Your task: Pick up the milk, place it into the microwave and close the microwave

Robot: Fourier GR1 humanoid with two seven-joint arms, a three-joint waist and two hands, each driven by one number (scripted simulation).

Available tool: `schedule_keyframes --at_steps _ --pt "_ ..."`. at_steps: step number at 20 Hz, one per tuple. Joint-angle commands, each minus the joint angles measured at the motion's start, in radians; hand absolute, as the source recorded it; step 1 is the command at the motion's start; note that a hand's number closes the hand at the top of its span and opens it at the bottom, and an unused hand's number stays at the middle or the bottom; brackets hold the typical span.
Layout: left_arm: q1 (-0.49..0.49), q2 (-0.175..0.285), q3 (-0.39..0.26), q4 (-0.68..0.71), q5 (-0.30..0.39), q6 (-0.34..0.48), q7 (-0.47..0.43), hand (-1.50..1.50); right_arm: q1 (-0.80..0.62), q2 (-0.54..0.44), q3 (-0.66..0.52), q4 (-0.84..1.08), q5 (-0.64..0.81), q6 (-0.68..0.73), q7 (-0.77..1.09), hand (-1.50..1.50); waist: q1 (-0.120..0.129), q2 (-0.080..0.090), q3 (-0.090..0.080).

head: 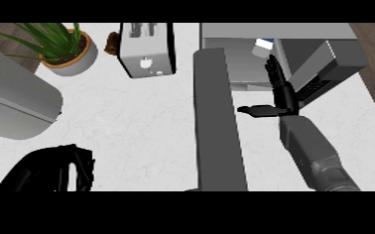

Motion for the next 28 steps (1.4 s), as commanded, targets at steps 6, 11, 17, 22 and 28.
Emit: schedule_keyframes --at_steps 6,11,17,22,28 --pt "-0.087 -0.002 -0.133 0.103 -0.118 0.037 -0.016 1.5 0.23 0.026 0.068 -0.183 -0.006 0.076 -0.032 -1.5 -0.028 -0.01 -0.002" --pt "-0.17 -0.002 -0.304 0.099 -0.191 0.208 0.018 1.5 0.387 0.011 0.079 -0.333 -0.041 0.111 -0.006 -1.5 -0.036 -0.011 -0.002" --pt "-0.27 -0.002 -0.384 0.243 -0.326 0.202 -0.082 1.5 0.627 0.007 0.137 -0.565 -0.047 0.156 -0.002 -1.5 -0.049 -0.012 -0.003" --pt "-0.414 -0.002 -0.489 0.493 -0.348 0.294 -0.107 1.5 0.751 -0.044 0.139 -0.748 -0.09 0.23 0.023 -1.5 -0.052 -0.006 -0.003" --pt "-0.458 -0.002 -0.665 0.782 -0.373 0.495 -0.264 1.5 0.889 -0.069 0.169 -0.991 -0.099 0.248 0.076 -1.5 -0.056 -0.004 -0.004"
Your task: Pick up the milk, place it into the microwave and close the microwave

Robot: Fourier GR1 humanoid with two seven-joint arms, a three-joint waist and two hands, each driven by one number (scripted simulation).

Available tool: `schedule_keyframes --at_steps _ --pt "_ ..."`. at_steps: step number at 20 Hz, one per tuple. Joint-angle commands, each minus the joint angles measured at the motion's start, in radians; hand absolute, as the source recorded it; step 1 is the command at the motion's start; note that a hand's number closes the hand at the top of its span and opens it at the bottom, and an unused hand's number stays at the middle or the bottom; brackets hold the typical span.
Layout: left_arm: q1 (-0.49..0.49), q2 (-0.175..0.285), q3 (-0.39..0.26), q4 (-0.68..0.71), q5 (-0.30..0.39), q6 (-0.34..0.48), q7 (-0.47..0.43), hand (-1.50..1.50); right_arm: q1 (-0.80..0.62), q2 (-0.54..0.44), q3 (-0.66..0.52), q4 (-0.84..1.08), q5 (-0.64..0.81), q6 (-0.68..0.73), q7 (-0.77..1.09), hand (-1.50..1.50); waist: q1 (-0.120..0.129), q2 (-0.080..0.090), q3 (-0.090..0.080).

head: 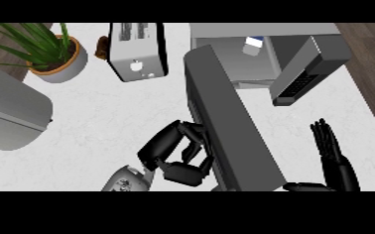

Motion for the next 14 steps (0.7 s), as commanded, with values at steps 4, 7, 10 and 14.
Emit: schedule_keyframes --at_steps 4,7,10,14 --pt "-0.143 -0.002 -0.175 0.375 0.02 0.257 -0.207 1.5 0.139 -0.032 0.035 -0.253 -0.053 0.104 0.036 -1.5 -0.017 0.007 -0.001" --pt "-0.225 -0.002 -0.186 0.471 0.113 0.332 -0.298 1.5 0.135 -0.038 0.039 -0.344 -0.118 0.148 0.105 -1.5 -0.023 0.01 -0.001" --pt "-0.212 -0.002 -0.262 0.523 0.21 0.402 -0.388 1.5 0.222 -0.049 0.058 -0.443 -0.147 0.188 0.082 -1.5 -0.044 0.012 -0.002" --pt "-0.271 -0.002 -0.344 0.571 0.309 0.505 -0.371 1.5 0.211 -0.106 0.053 -0.546 -0.202 0.217 0.19 -1.5 -0.075 0.02 -0.004"
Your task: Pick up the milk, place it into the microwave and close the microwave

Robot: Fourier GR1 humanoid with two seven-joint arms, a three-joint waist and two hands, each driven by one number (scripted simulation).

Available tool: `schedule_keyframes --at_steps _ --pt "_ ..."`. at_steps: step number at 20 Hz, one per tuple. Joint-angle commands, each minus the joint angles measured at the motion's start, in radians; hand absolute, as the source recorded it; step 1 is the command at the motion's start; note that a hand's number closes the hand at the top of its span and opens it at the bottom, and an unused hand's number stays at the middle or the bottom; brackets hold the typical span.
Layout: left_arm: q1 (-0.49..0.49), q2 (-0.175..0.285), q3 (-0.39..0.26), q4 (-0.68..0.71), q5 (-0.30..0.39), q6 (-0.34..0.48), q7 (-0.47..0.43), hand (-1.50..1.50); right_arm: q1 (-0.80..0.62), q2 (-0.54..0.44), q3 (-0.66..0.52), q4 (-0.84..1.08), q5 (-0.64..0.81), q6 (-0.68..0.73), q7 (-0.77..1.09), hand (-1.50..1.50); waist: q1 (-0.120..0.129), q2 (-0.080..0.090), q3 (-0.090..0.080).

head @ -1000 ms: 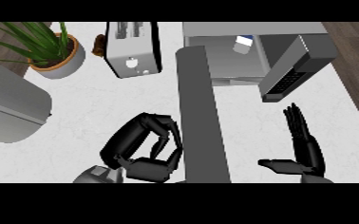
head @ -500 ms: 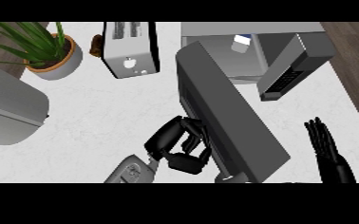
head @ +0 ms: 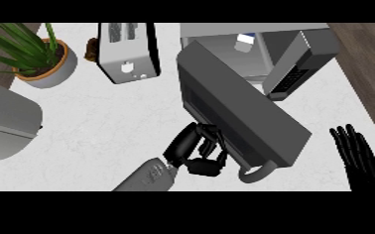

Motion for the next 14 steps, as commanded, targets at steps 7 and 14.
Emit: schedule_keyframes --at_steps 7,14 --pt "-0.135 -0.005 -0.183 0.044 0.26 0.14 -0.008 1.5 0.039 -0.024 0.05 -0.201 -0.07 0.074 0.09 -1.5 -0.067 0.014 -0.002" --pt "-0.211 -0.005 -0.173 0.027 0.408 0.224 -0.044 1.5 0.005 -0.066 0.059 -0.298 -0.126 0.097 0.196 -1.5 -0.097 0.022 -0.004"
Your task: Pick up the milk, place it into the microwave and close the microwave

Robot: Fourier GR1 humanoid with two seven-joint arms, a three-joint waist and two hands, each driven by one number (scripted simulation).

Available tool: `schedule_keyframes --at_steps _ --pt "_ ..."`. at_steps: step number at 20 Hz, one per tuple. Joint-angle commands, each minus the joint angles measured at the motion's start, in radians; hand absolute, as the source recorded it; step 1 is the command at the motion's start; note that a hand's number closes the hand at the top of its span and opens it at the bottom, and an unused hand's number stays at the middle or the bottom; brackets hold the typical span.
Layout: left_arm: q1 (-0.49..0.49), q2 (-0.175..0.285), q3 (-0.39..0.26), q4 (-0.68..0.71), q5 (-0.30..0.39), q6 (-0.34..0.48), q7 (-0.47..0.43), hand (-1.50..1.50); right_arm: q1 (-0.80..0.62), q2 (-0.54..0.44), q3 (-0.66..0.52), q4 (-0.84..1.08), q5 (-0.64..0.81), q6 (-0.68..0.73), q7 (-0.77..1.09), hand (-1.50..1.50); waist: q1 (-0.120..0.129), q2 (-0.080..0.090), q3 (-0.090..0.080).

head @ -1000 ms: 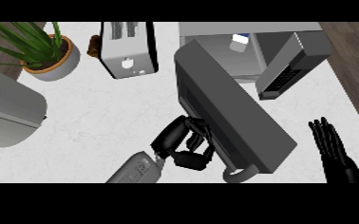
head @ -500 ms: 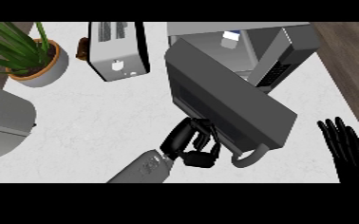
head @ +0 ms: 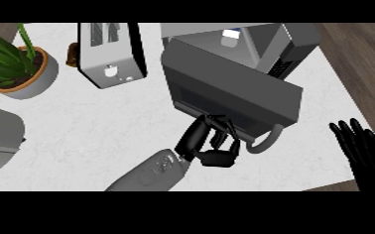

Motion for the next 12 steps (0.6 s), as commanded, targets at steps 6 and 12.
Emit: schedule_keyframes --at_steps 6,12 --pt "-0.1 -0.007 0.048 -0.008 0.174 0.206 -0.033 1.5 -0.045 -0.093 -0.052 -0.054 -0.047 0.043 0.062 -1.5 -0.048 0.012 0.0" --pt "-0.178 -0.007 0.053 0.024 0.263 0.285 -0.008 -1.5 -0.082 -0.115 -0.08 -0.059 -0.096 0.05 0.088 -1.5 -0.084 0.021 0.002"
